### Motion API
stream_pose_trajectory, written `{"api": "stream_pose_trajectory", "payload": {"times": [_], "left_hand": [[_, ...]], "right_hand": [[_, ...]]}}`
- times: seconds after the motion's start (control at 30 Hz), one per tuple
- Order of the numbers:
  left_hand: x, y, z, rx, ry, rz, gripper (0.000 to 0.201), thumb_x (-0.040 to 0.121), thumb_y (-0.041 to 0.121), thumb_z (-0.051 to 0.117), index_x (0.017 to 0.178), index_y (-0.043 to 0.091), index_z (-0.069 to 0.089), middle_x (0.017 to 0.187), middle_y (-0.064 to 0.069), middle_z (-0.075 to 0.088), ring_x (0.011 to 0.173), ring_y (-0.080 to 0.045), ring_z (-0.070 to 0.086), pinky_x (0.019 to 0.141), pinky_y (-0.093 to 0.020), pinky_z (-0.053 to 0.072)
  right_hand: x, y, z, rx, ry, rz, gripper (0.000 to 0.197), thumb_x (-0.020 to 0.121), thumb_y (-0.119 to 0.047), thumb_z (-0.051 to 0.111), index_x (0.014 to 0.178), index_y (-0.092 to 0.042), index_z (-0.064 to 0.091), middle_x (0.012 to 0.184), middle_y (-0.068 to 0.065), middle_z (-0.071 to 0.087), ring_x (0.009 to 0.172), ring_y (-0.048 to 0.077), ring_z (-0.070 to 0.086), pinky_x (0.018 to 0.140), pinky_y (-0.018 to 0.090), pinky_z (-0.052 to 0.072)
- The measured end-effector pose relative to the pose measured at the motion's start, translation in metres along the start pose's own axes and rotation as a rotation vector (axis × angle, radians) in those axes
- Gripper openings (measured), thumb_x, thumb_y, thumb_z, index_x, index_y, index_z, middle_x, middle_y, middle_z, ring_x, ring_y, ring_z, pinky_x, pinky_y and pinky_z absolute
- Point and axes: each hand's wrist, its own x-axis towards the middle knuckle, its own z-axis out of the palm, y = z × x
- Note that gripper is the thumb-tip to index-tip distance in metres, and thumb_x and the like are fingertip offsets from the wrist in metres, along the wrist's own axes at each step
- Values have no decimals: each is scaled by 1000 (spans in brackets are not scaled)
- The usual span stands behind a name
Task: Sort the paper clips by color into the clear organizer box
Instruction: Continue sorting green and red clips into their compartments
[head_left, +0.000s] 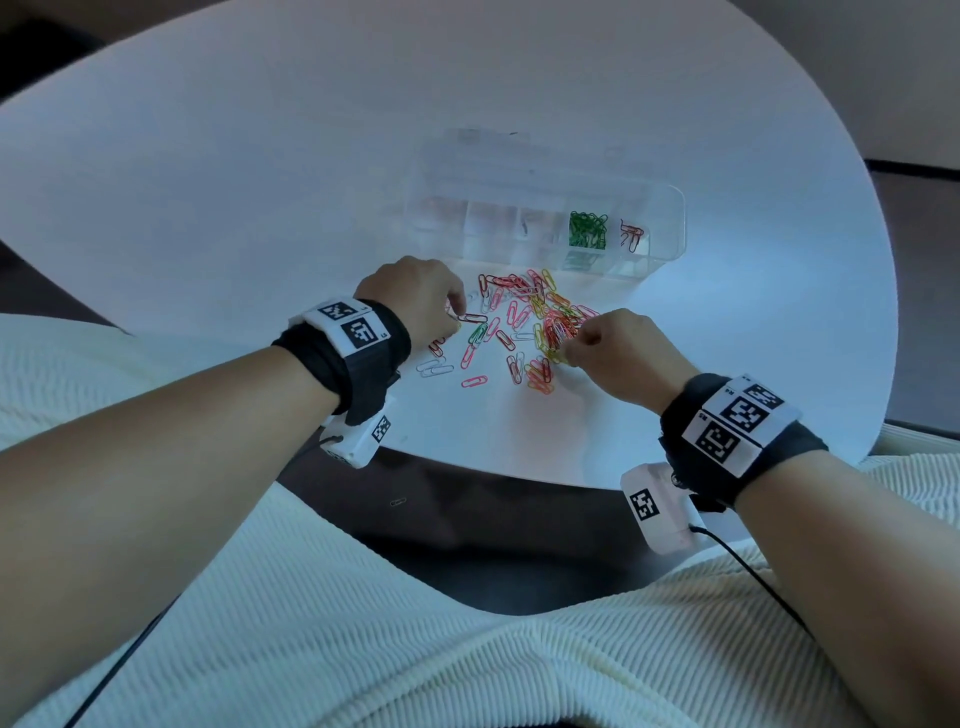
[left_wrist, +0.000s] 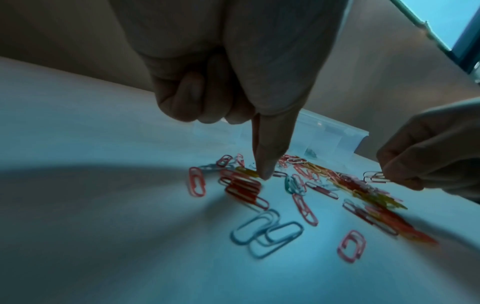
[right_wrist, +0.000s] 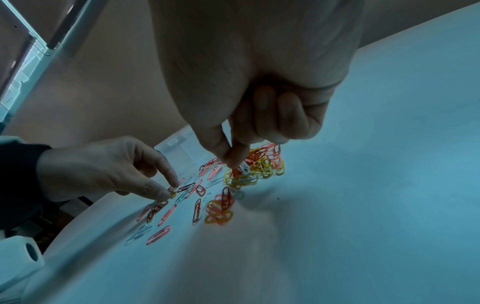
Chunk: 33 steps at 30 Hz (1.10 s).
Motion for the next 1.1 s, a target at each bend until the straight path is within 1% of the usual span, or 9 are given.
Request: {"api": "stream_pose_trajectory", "payload": {"times": [0.1, 0.17, 0.27, 0.4, 0.57, 0.67, 0.87, 1.0, 1.1], "left_hand": [[0, -2, 1, 11, 1, -4, 15, 81, 27, 67, 95, 32, 72, 103, 3, 67, 83, -21, 57, 70, -27, 42], [0, -2, 1, 20, 6, -9, 14, 82, 26, 65, 93, 31, 72, 106, 3, 68, 86, -23, 60, 70, -27, 43], [0, -1, 3, 27, -2, -18, 11, 84, 22, 61, 90, 27, 70, 100, 0, 68, 83, -24, 59, 69, -28, 43], [-3, 2, 2, -14, -5, -25, 7, 88, 24, 54, 89, 22, 61, 86, 2, 62, 79, -24, 57, 66, -29, 42], [-8, 20, -11, -375, -16, 50, 19, 95, 14, 38, 77, 10, 42, 70, -4, 45, 61, -21, 37, 57, -33, 31], [-10, 27, -18, -882, -205, -49, 26, 91, 9, 34, 66, 17, 31, 52, 0, 32, 49, -19, 20, 47, -29, 19], [-12, 29, -28, -1422, -308, -114, 16, 78, 10, 25, 70, 20, 14, 45, 1, 16, 46, -12, 5, 52, -29, 7], [-10, 28, -33, -1569, -250, -138, 15, 75, 5, 22, 74, 20, 21, 46, 2, 16, 43, -11, 7, 49, -24, 10], [-8, 26, -36, -1621, -240, -159, 21, 76, 2, 21, 77, 15, 38, 48, 1, 20, 39, -10, 13, 48, -22, 13]], "right_hand": [[1, -1, -1, -5, 30, -38, 27, 86, -23, 65, 77, 2, 68, 69, 16, 59, 63, 22, 47, 56, 30, 37], [0, -2, -3, 7, 30, -60, 20, 85, -23, 67, 78, -4, 72, 64, 6, 59, 61, 17, 48, 54, 27, 37], [0, -2, -5, 40, 29, -71, 10, 85, -23, 70, 80, -15, 73, 61, -10, 50, 58, 5, 45, 50, 20, 33], [2, 0, -3, 114, 28, -80, 13, 89, -29, 67, 84, -17, 69, 65, -10, 51, 59, 4, 44, 49, 17, 30], [2, -5, -10, 450, -65, 11, 18, 99, -22, 49, 83, -16, 53, 59, -5, 44, 49, 12, 35, 46, 21, 29], [0, -9, -17, 748, -169, 64, 30, 96, -13, 43, 69, -18, 35, 54, -4, 27, 48, 15, 18, 44, 21, 17], [0, -14, -27, 1137, -331, 125, 24, 91, -14, 34, 74, -19, 17, 67, 1, 8, 51, 15, 6, 45, 26, 8], [0, -16, -32, 1329, -371, 218, 26, 89, -18, 33, 65, -22, 25, 60, -3, 16, 48, 13, 8, 46, 27, 8], [1, -23, -41, 1446, -317, 270, 26, 85, -17, 34, 61, -21, 24, 56, 3, 42, 41, 12, 18, 40, 23, 15]]}}
